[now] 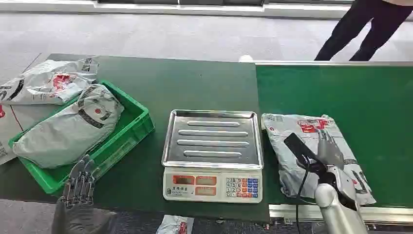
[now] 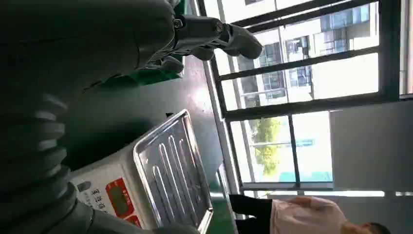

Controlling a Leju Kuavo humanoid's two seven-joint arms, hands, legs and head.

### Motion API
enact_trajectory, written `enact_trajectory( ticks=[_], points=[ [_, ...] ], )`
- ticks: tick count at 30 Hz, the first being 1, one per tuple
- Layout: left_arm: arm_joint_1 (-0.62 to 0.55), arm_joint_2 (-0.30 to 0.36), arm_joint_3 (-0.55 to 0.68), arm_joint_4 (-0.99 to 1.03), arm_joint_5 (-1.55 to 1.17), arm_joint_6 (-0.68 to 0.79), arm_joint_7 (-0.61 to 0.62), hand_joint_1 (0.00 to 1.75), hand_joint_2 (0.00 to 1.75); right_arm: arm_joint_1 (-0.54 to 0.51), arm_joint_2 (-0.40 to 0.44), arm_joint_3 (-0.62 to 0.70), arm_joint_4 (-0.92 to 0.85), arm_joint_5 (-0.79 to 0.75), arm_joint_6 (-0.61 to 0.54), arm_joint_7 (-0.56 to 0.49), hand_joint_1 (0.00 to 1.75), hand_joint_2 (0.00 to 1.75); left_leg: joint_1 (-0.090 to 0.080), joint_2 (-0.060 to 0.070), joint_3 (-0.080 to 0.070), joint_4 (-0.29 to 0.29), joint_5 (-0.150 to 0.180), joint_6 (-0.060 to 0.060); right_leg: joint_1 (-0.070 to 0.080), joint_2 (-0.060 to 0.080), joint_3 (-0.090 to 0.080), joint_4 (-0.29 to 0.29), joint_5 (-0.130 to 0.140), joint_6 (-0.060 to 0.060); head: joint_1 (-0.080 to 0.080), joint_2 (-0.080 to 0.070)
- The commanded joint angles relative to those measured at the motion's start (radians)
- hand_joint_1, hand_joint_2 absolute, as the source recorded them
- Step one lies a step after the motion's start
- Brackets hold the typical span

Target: Moved the parcel from conveyor to table for the left to box.

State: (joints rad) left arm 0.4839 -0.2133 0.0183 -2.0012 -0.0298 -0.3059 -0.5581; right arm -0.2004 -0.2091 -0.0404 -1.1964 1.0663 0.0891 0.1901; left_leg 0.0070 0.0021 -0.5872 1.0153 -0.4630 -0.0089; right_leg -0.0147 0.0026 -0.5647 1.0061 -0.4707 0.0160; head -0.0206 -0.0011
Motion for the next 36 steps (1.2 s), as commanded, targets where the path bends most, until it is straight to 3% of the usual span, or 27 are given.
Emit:
enact_trajectory(
  ticks=[1, 2, 3, 4, 7, 18, 22, 24, 25, 26, 28, 30, 31, 34, 36],
  points=[
    [0.037, 0.010, -0.041, 0.018, -0.050, 0.173, -0.042, 0.00, 1.75, -0.411, 0.021, 0.176, 0.798, 0.028, 0.202, 0.042, 0.00, 1.75, 0.000, 0.006, 0.002, -0.001, 0.001, 0.001, 0.000, 0.006, 0.001, -0.002, 0.003, 0.000, 0.000, 0.000],
    [0.043, 0.028, -0.067, 0.012, -0.046, 0.211, -0.044, 0.00, 1.75, -0.424, 0.022, 0.188, 0.824, 0.033, 0.211, 0.043, 0.75, 1.75, 0.001, 0.005, 0.003, -0.001, 0.001, 0.001, 0.001, 0.005, 0.000, -0.002, 0.003, 0.000, 0.000, 0.000],
    [0.047, 0.037, -0.081, 0.010, -0.043, 0.227, -0.044, 0.00, 1.75, -0.429, 0.022, 0.192, 0.832, 0.033, 0.215, 0.043, 1.75, 1.75, 0.000, 0.006, 0.007, -0.003, 0.004, 0.001, 0.000, 0.005, -0.002, -0.004, 0.006, 0.000, 0.000, 0.000],
    [0.063, 0.076, -0.120, -0.002, -0.032, 0.266, -0.041, 0.00, 1.75, -0.431, 0.016, 0.198, 0.843, 0.025, 0.242, 0.048, 1.75, 1.75, 0.000, 0.006, 0.008, -0.003, 0.004, 0.001, 0.000, 0.006, -0.001, -0.004, 0.006, 0.000, 0.000, 0.000],
    [0.074, 0.111, -0.145, -0.006, -0.023, 0.266, -0.036, 0.00, 1.75, -0.400, -0.018, 0.187, 0.849, 0.000, 0.275, 0.053, 1.75, 1.75, 0.000, -0.003, 0.006, -0.001, 0.005, 0.001, 0.000, -0.002, -0.001, -0.001, 0.004, 0.001, 0.000, 0.000],
    [0.045, 0.095, -0.116, 0.041, -0.026, 0.162, -0.027, 0.00, 1.75, -0.378, -0.120, 0.181, 0.855, -0.046, 0.298, 0.032, 1.75, 1.75, 0.000, -0.014, 0.007, -0.002, 0.008, 0.003, 0.000, -0.014, 0.003, -0.006, 0.003, 0.002, 0.000, 0.000],
    [0.058, 0.080, -0.088, 0.036, -0.026, 0.107, -0.029, 0.00, 1.75, -0.363, -0.151, 0.168, 0.777, -0.090, 0.169, 0.038, 1.75, 1.75, 0.000, -0.014, 0.007, -0.001, 0.007, 0.003, 0.000, -0.015, 0.003, -0.005, 0.003, 0.002, 0.000, 0.000],
    [0.078, 0.035, -0.046, 0.011, -0.039, 0.077, -0.027, 0.00, 1.75, -0.333, -0.154, 0.132, 0.646, -0.102, -0.016, 0.116, 1.75, 1.75, -0.001, -0.013, 0.007, 0.001, 0.006, 0.003, -0.001, -0.014, 0.003, -0.003, 0.002, 0.003, 0.000, 0.000],
    [0.093, -0.007, -0.014, -0.018, -0.051, 0.048, -0.020, 0.00, 1.75, -0.287, -0.141, 0.091, 0.493, -0.109, -0.116, 0.166, 1.75, 1.75, -0.001, -0.013, 0.006, 0.002, 0.005, 0.003, -0.001, -0.013, 0.003, -0.003, 0.003, 0.003, 0.000, 0.000],
    [0.102, -0.039, 0.011, -0.036, -0.063, 0.019, -0.014, 0.00, 1.75, -0.244, -0.132, 0.061, 0.367, -0.111, -0.153, 0.202, 1.75, 1.75, -0.001, -0.012, 0.005, 0.002, 0.006, 0.004, -0.001, -0.013, 0.001, -0.003, 0.003, 0.003, 0.000, 0.000],
    [0.107, -0.062, 0.030, -0.049, -0.073, -0.016, -0.010, 0.00, 1.75, -0.206, -0.131, 0.050, 0.259, -0.108, -0.096, 0.246, 1.75, 1.75, -0.001, -0.012, 0.002, 0.003, 0.006, 0.004, -0.001, -0.012, 0.000, -0.001, 0.003, 0.004, 0.000, 0.000],
    [0.106, -0.063, 0.030, -0.048, -0.074, -0.017, -0.010, 0.00, 1.75, -0.200, -0.131, 0.050, 0.258, -0.108, -0.097, 0.245, 1.75, 1.75, -0.001, -0.010, 0.001, 0.002, 0.006, 0.004, -0.002, -0.010, -0.001, -0.002, 0.004, 0.003, 0.000, 0.000],
    [0.104, -0.106, 0.063, -0.053, -0.089, -0.050, -0.013, 0.00, 1.75, -0.164, -0.110, 0.004, 0.173, -0.080, -0.261, 0.233, 1.75, 1.75, -0.001, -0.011, 0.002, 0.002, 0.006, 0.004, -0.001, -0.011, -0.001, -0.002, 0.004, 0.003, 0.000, 0.000],
    [0.109, -0.136, 0.074, -0.064, -0.112, -0.075, -0.025, 0.00, 1.75, -0.041, -0.077, -0.078, -0.178, -0.035, -0.425, 0.198, 1.75, 1.75, -0.001, -0.007, 0.003, 0.000, 0.006, 0.003, -0.001, -0.007, -0.002, -0.004, 0.004, 0.002, 0.000, 0.000],
    [0.106, -0.136, 0.059, -0.056, -0.119, -0.069, -0.037, 0.00, 1.75, 0.016, -0.045, -0.103, -0.354, -0.028, -0.568, 0.084, 1.75, 1.75, -0.002, -0.011, -0.001, 0.002, 0.006, 0.004, -0.002, -0.011, -0.005, 0.000, 0.003, 0.003, 0.000, 0.000]
  ],
)
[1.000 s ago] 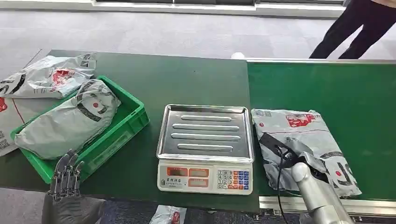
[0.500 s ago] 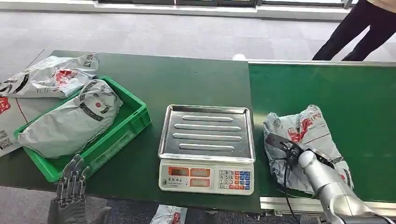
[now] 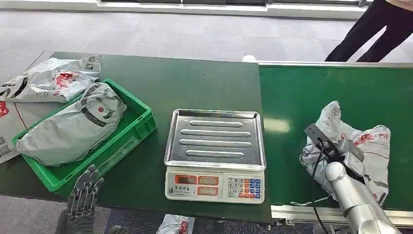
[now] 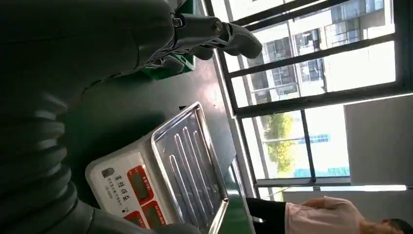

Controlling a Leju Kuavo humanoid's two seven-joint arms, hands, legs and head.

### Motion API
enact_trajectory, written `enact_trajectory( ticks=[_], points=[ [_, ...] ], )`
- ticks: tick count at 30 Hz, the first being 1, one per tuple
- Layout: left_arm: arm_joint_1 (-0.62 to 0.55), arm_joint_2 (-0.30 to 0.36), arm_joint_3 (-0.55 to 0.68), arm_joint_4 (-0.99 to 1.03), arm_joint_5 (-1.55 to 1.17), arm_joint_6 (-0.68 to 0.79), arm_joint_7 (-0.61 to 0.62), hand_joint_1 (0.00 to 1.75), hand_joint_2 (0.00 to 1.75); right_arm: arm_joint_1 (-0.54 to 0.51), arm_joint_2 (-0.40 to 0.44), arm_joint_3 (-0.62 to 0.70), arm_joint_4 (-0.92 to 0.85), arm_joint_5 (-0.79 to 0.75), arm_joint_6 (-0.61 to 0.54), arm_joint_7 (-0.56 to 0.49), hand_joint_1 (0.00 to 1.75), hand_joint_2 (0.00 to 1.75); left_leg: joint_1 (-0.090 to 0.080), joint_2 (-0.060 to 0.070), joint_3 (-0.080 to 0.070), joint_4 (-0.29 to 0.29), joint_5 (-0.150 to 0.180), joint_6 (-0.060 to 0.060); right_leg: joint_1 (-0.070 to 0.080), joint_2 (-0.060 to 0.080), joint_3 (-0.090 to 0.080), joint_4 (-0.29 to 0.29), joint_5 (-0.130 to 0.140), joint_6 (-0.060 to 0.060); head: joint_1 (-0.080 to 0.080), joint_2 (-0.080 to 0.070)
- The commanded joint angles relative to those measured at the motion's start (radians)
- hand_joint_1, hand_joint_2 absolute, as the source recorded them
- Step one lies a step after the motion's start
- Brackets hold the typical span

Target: Moved the parcel from conveyor to table for the left to box.

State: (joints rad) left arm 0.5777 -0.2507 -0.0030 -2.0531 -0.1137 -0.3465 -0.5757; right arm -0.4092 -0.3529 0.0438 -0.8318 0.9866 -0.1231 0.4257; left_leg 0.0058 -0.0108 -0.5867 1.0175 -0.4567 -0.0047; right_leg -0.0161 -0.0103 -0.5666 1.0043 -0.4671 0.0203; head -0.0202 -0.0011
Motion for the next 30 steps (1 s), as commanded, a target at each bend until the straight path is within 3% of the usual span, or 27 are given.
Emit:
enact_trajectory(
  ticks=[1, 2, 3, 6, 8, 10, 11, 12, 13, 15, 18, 20, 22, 25, 28, 30],
  points=[
    [0.003, -0.098, 0.071, 0.010, -0.042, -0.021, -0.027, 0.00, 1.75, 0.255, 0.119, -0.182, -0.807, 0.041, -0.414, -0.228, 1.75, 1.75, -0.001, 0.000, -0.003, 0.000, 0.000, 0.000, 0.000, 0.000, -0.003, 0.001, -0.001, -0.001, 0.000, 0.000],
    [-0.011, -0.098, 0.065, 0.027, -0.053, -0.027, -0.037, 0.00, 1.75, 0.271, 0.117, -0.146, -0.862, 0.049, -0.480, -0.333, 1.75, 1.75, -0.001, 0.000, -0.003, -0.001, -0.001, -0.001, 0.000, 0.000, -0.003, 0.001, -0.001, -0.002, 0.000, 0.000],
    [-0.038, -0.075, 0.047, 0.052, -0.060, -0.016, -0.047, 0.00, 1.75, 0.271, 0.105, -0.077, -0.913, 0.020, -0.470, -0.416, 1.75, 1.75, 0.000, -0.001, -0.002, -0.001, 0.000, -0.001, 0.000, 0.000, -0.002, 0.001, -0.001, -0.002, 0.000, 0.000],
    [-0.057, -0.065, 0.043, 0.070, -0.058, -0.003, -0.045, 0.00, 1.75, 0.250, 0.122, -0.045, -0.913, 0.046, -0.458, -0.399, 1.75, 1.75, 0.000, 0.001, -0.001, -0.003, 0.001, -0.002, 0.000, 0.001, -0.003, 0.000, 0.000, -0.003, 0.000, 0.000],
    [-0.081, -0.022, 0.014, 0.091, -0.052, 0.018, -0.054, 0.00, 1.75, 0.210, 0.069, 0.074, -0.905, -0.106, -0.365, -0.523, 1.75, 1.75, 0.000, 0.000, -0.001, -0.003, 0.000, -0.002, 0.001, 0.000, -0.002, 0.000, -0.001, -0.002, 0.000, 0.000],
    [-0.125, 0.029, -0.024, 0.134, -0.037, 0.058, -0.061, 0.00, 1.75, 0.112, 0.075, 0.218, -0.876, -0.117, -0.300, -0.580, 1.75, 1.75, 0.000, 0.001, 0.000, -0.003, 0.001, -0.002, 0.000, 0.001, -0.002, 0.000, -0.001, -0.002, 0.000, 0.000],
    [-0.146, 0.059, -0.045, 0.156, -0.027, 0.077, -0.064, 0.00, 1.75, 0.050, 0.078, 0.308, -0.859, -0.190, -0.196, -0.599, 1.75, 1.75, -0.001, 0.007, 0.000, -0.004, 0.001, -0.002, -0.001, 0.007, -0.005, 0.000, 0.001, -0.003, 0.000, 0.000],
    [-0.166, 0.086, -0.064, 0.180, -0.017, 0.096, -0.069, 0.00, 1.75, -0.007, 0.093, 0.378, -0.832, -0.212, -0.137, -0.601, 1.75, 1.75, -0.001, 0.008, -0.001, -0.004, 0.001, -0.002, -0.001, 0.008, -0.004, 0.001, 0.001, -0.003, 0.000, 0.000],
    [-0.199, 0.125, -0.088, 0.218, -0.002, 0.106, -0.074, 0.00, 1.75, -0.091, 0.117, 0.479, -0.774, -0.297, 0.052, -0.576, 1.75, 1.75, -0.001, 0.013, -0.002, -0.005, 0.001, -0.003, -0.001, 0.012, -0.005, 0.000, 0.003, -0.004, 0.000, 0.000],
    [-0.238, 0.167, -0.113, 0.268, 0.018, 0.129, -0.087, 0.00, 1.75, -0.202, 0.179, 0.616, -0.643, -0.326, 0.208, -0.567, 1.75, 1.75, -0.001, 0.023, -0.006, -0.006, 0.002, -0.005, -0.001, 0.022, -0.008, 0.001, 0.007, -0.006, 0.000, 0.000],
    [-0.238, 0.184, -0.125, 0.281, 0.030, 0.150, -0.100, 0.00, 1.75, -0.228, 0.216, 0.678, -0.553, -0.317, 0.189, -0.567, 1.75, 1.75, 0.000, 0.021, -0.005, -0.007, 0.003, -0.006, 0.001, 0.020, -0.005, -0.001, 0.008, -0.007, 0.000, 0.000],
    [-0.231, 0.202, -0.142, 0.275, 0.042, 0.169, -0.103, 0.00, 1.75, -0.248, 0.220, 0.725, -0.518, -0.329, 0.259, -0.552, 1.75, 1.75, 0.002, 0.019, -0.002, -0.010, 0.008, -0.009, 0.004, 0.018, -0.009, -0.004, 0.011, -0.009, 0.000, 0.000],
    [-0.224, 0.220, -0.149, 0.274, 0.061, 0.196, -0.104, 0.00, 1.75, -0.284, 0.279, 0.780, -0.402, -0.336, 0.315, -0.533, 1.75, 1.75, 0.002, 0.012, -0.001, -0.007, 0.010, -0.007, 0.005, 0.012, -0.008, -0.001, 0.009, -0.009, 0.000, 0.000],
    [-0.240, 0.216, -0.133, 0.278, 0.075, 0.217, -0.090, 0.00, 1.75, -0.355, 0.359, 0.828, -0.234, -0.357, 0.332, -0.512, 1.75, 1.75, 0.003, 0.013, 0.000, -0.006, 0.010, -0.008, 0.005, 0.013, -0.007, 0.000, 0.010, -0.009, 0.000, 0.000],
    [-0.252, 0.209, -0.124, 0.278, 0.078, 0.219, -0.077, 0.00, 1.75, -0.377, 0.373, 0.839, -0.198, -0.362, 0.341, -0.504, 1.75, 1.75, 0.004, 0.017, -0.002, -0.007, 0.011, -0.009, 0.005, 0.018, -0.011, 0.001, 0.012, -0.010, 0.000, 0.000],
    [-0.244, 0.201, -0.114, 0.266, 0.078, 0.221, -0.070, 0.00, 1.75, -0.391, 0.378, 0.852, -0.171, -0.373, 0.370, -0.476, 1.75, 1.75, 0.004, 0.010, -0.005, -0.005, 0.011, -0.008, 0.005, 0.010, -0.012, 0.001, 0.010, -0.009, 0.000, 0.000]
  ],
)
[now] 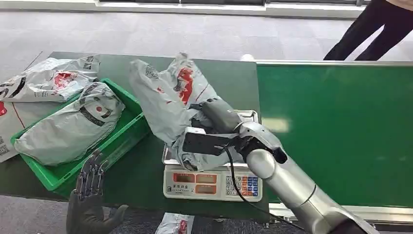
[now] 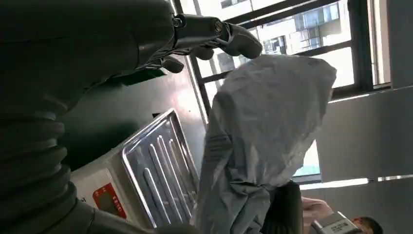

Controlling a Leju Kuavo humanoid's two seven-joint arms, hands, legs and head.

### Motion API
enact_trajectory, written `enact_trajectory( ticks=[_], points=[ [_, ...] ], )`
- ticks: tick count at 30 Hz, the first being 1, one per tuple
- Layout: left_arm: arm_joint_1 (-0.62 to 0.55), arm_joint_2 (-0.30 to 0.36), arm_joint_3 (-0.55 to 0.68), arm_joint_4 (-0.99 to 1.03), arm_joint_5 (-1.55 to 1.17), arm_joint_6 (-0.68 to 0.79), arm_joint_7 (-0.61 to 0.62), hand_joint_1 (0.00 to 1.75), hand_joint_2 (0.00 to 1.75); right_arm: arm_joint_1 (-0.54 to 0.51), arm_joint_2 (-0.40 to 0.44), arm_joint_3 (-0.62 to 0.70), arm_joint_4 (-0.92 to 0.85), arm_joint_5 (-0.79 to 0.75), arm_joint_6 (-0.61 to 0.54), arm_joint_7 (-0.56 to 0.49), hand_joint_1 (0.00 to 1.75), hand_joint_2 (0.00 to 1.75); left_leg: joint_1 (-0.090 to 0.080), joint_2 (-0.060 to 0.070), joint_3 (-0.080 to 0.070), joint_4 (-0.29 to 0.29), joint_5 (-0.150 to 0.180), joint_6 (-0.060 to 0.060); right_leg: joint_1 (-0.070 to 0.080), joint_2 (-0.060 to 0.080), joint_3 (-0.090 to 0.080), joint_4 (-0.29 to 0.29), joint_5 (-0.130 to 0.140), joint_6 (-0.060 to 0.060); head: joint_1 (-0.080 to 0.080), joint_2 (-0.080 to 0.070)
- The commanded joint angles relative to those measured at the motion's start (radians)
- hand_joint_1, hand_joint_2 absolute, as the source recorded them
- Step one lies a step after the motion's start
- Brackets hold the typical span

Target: Moved the parcel from conveyor to table for the left to box.

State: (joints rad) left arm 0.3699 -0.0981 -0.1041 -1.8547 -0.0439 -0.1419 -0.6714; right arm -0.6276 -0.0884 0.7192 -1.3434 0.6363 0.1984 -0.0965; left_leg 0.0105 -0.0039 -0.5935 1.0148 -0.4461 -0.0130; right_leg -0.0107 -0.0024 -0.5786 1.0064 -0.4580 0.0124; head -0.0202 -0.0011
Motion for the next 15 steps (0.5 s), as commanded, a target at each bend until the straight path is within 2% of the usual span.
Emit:
enact_trajectory(
  ticks=[1, 2, 5, 6, 7, 8, 15],
  points=[
    [-0.027, 0.041, -0.004, 0.059, 0.007, 0.025, 0.033, 0.00, 1.75, -0.186, 0.117, 0.193, 0.359, -0.006, 0.062, 0.080, 1.75, 1.75, 0.000, 0.003, 0.001, -0.002, 0.001, 0.000, -0.001, 0.003, 0.000, -0.001, 0.001, -0.001, 0.000, 0.000],
    [0.000, 0.030, 0.008, 0.035, 0.005, 0.029, 0.038, 0.00, 1.75, -0.209, 0.121, 0.228, 0.390, 0.056, 0.053, 0.140, 1.75, 1.75, 0.000, 0.004, 0.001, -0.002, 0.001, 0.001, -0.001, 0.004, -0.001, -0.001, 0.001, -0.001, 0.000, 0.000],
    [0.030, 0.016, 0.023, 0.008, 0.000, 0.028, 0.047, 0.00, 1.75, -0.237, 0.129, 0.254, 0.438, 0.074, 0.091, 0.187, 1.75, 1.75, 0.000, 0.006, 0.001, -0.001, 0.001, 0.000, 0.000, 0.006, -0.001, -0.001, 0.002, -0.001, 0.000, 0.000],
    [0.030, 0.016, 0.023, 0.008, 0.000, 0.028, 0.047, 0.00, 1.75, -0.237, 0.129, 0.254, 0.438, 0.074, 0.091, 0.187, 1.75, 1.75, -0.001, 0.005, 0.000, -0.001, 0.001, 0.000, -0.001, 0.004, -0.001, 0.000, 0.002, -0.001, 0.000, 0.000],
    [0.034, 0.014, 0.025, 0.004, 0.000, 0.026, 0.047, 0.00, 1.75, -0.241, 0.130, 0.255, 0.447, 0.076, 0.092, 0.190, 1.55, 1.75, -0.001, 0.003, 0.000, 0.000, 0.001, 0.000, -0.001, 0.002, -0.001, 0.000, 0.002, 0.000, 0.000, 0.000],
    [0.035, 0.010, 0.030, 0.002, -0.003, 0.023, 0.051, 0.00, 1.75, -0.248, 0.132, 0.262, 0.460, 0.081, 0.104, 0.203, 1.52, 1.75, 0.000, 0.004, 0.000, -0.001, 0.001, 0.000, -0.001, 0.004, -0.001, -0.001, 0.002, -0.001, 0.000, 0.000],
    [0.035, 0.010, 0.030, 0.002, -0.003, 0.023, 0.051, 0.00, 1.75, -0.248, 0.132, 0.262, 0.460, 0.081, 0.104, 0.203, 1.52, 1.75, 0.000, 0.000, -0.002, 0.000, 0.001, 0.000, 0.000, 0.000, -0.002, 0.000, 0.002, 0.000, 0.000, 0.000]
  ],
)
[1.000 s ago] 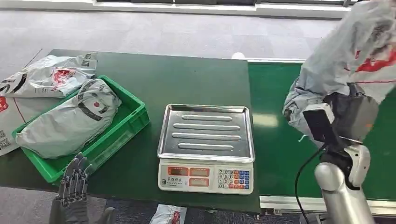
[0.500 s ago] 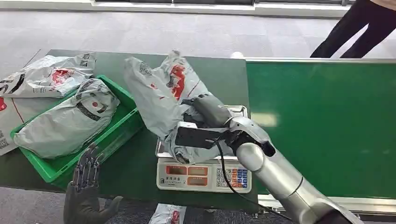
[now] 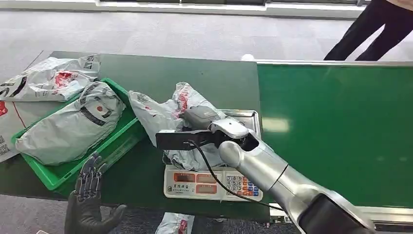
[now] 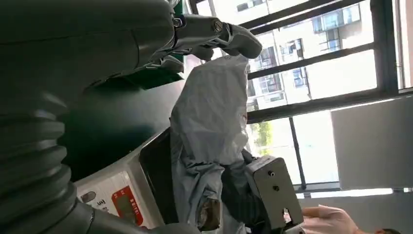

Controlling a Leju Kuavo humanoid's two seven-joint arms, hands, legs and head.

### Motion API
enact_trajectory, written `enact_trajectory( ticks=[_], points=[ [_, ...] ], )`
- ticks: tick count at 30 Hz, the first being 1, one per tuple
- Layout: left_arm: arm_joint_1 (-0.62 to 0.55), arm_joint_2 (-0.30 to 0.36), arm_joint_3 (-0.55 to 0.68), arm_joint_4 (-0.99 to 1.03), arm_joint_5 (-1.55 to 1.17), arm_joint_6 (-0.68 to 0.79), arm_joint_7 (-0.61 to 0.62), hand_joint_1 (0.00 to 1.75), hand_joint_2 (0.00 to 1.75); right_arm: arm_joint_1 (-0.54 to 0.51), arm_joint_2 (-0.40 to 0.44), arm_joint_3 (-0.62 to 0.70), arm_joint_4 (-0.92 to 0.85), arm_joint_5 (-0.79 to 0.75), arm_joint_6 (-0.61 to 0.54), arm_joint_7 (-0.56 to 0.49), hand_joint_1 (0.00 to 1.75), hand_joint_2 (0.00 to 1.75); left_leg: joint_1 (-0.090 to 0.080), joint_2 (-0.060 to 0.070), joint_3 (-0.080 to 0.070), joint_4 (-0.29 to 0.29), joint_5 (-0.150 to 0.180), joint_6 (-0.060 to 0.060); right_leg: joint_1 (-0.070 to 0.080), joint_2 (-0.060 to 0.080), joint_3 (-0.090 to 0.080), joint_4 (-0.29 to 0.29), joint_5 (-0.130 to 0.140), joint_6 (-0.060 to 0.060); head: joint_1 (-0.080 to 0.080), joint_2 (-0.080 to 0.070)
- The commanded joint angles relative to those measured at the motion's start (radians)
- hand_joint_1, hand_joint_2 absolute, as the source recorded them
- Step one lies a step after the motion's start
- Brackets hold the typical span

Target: Moved the parcel from conveyor to table for the left to box.

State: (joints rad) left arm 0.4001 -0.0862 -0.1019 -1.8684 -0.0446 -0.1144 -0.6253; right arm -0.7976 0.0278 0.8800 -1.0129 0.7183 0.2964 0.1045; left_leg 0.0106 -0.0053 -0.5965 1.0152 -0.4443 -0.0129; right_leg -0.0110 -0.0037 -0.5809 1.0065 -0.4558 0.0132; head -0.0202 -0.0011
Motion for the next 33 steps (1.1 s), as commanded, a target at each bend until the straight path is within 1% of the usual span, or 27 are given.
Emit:
enact_trajectory(
  ticks=[1, 13, 14, 15, 16, 18, 19, 20, 21, 22, 24, 28, 33],
  points=[
    [0.005, -0.002, 0.028, 0.016, -0.002, -0.004, 0.005, 0.00, 1.75, -0.078, 0.016, 0.101, 0.129, -0.001, 0.006, 0.002, 1.52, 1.75, 0.000, 0.003, 0.002, -0.001, 0.000, 0.000, 0.000, 0.002, 0.001, -0.001, 0.000, -0.001, 0.000, 0.000],
    [0.005, -0.002, 0.028, 0.016, -0.002, -0.004, 0.005, 0.00, 1.75, -0.078, 0.016, 0.101, 0.129, -0.001, 0.006, 0.002, 1.52, 1.75, -0.001, 0.003, 0.002, -0.003, 0.000, 0.000, 0.000, 0.003, 0.000, -0.002, 0.001, -0.001, 0.000, 0.000],
    [0.003, -0.005, 0.031, 0.017, -0.004, -0.004, 0.007, 0.00, 1.75, -0.082, 0.015, 0.107, 0.134, 0.005, 0.014, 0.009, 1.48, 1.75, 0.000, 0.002, 0.001, -0.001, 0.000, 0.000, 0.000, 0.002, 0.000, -0.001, 0.000, -0.001, 0.000, 0.000],
    [0.005, -0.009, 0.036, 0.014, -0.007, -0.006, 0.010, 0.00, 1.75, -0.087, 0.016, 0.117, 0.139, 0.016, 0.026, 0.022, 1.52, 1.75, 0.000, 0.002, 0.001, -0.001, 0.000, 0.000, 0.000, 0.002, 0.000, -0.001, 0.000, -0.001, 0.000, 0.000],
    [0.009, -0.014, 0.042, 0.008, -0.011, -0.005, 0.014, 0.00, 1.75, -0.093, 0.021, 0.123, 0.148, 0.025, 0.038, 0.034, 1.52, 1.75, -0.001, 0.003, 0.001, -0.002, 0.000, 0.000, 0.000, 0.003, 0.000, -0.001, 0.000, -0.001, 0.000, 0.000],
    [0.021, -0.033, 0.061, -0.008, -0.020, -0.013, 0.021, 0.00, 1.75, -0.105, 0.035, 0.133, 0.166, 0.051, 0.051, 0.061, 1.62, 1.75, 0.000, 0.003, 0.001, 0.000, 0.000, 0.000, 0.000, 0.003, -0.001, 0.000, 0.000, -0.001, 0.000, 0.000],
    [0.024, -0.033, 0.064, -0.011, -0.023, -0.015, 0.022, 0.00, 1.75, -0.108, 0.039, 0.131, 0.168, 0.050, 0.054, 0.063, 1.57, 1.75, 0.000, 0.004, 0.001, -0.002, 0.000, 0.000, 0.000, 0.004, 0.000, -0.001, 0.001, -0.001, 0.000, 0.000],
    [0.025, -0.036, 0.067, -0.012, -0.027, -0.020, 0.023, 0.00, 1.75, -0.109, 0.043, 0.122, 0.170, 0.042, 0.060, 0.064, 1.45, 1.75, 0.000, 0.004, 0.001, 0.000, -0.001, 0.000, 0.000, 0.004, -0.001, 0.000, 0.000, -0.001, 0.000, 0.000],
    [0.024, -0.039, 0.073, -0.010, -0.030, -0.027, 0.024, 0.00, 1.75, -0.111, 0.044, 0.117, 0.174, 0.038, 0.072, 0.067, 1.01, 1.75, 0.000, 0.002, 0.000, 0.000, 0.000, 0.000, 0.000, 0.002, -0.001, 0.001, 0.000, 0.000, 0.000, 0.000],
    [0.022, -0.041, 0.074, -0.007, -0.030, -0.029, 0.024, 0.00, 1.75, -0.112, 0.042, 0.115, 0.173, 0.037, 0.073, 0.066, 1.01, 1.75, -0.001, 0.005, 0.001, -0.001, 0.000, 0.000, 0.000, 0.004, -0.001, -0.001, 0.000, -0.001, 0.000, 0.000],
    [0.022, -0.041, 0.074, -0.007, -0.030, -0.029, 0.024, 0.00, 1.75, -0.112, 0.040, 0.115, 0.174, 0.037, 0.073, 0.066, 1.01, 1.75, 0.000, 0.002, 0.000, 0.000, 0.000, 0.000, 0.000, 0.002, -0.001, 0.000, 0.000, -0.001, 0.000, 0.000],
    [0.022, -0.041, 0.074, -0.007, -0.030, -0.029, 0.024, 0.00, 1.75, -0.112, 0.040, 0.115, 0.174, 0.037, 0.073, 0.066, 1.01, 1.75, -0.001, 0.003, 0.002, -0.003, 0.001, 0.000, 0.000, 0.003, 0.000, -0.003, 0.001, -0.001, 0.000, 0.000],
    [0.022, -0.041, 0.074, -0.007, -0.030, -0.029, 0.024, 0.00, 1.75, -0.112, 0.040, 0.115, 0.174, 0.037, 0.073, 0.066, 1.01, 1.75, 0.000, 0.002, 0.001, -0.001, 0.000, 0.000, 0.000, 0.002, -0.001, 0.000, 0.000, 0.000, 0.000, 0.000]
  ],
)
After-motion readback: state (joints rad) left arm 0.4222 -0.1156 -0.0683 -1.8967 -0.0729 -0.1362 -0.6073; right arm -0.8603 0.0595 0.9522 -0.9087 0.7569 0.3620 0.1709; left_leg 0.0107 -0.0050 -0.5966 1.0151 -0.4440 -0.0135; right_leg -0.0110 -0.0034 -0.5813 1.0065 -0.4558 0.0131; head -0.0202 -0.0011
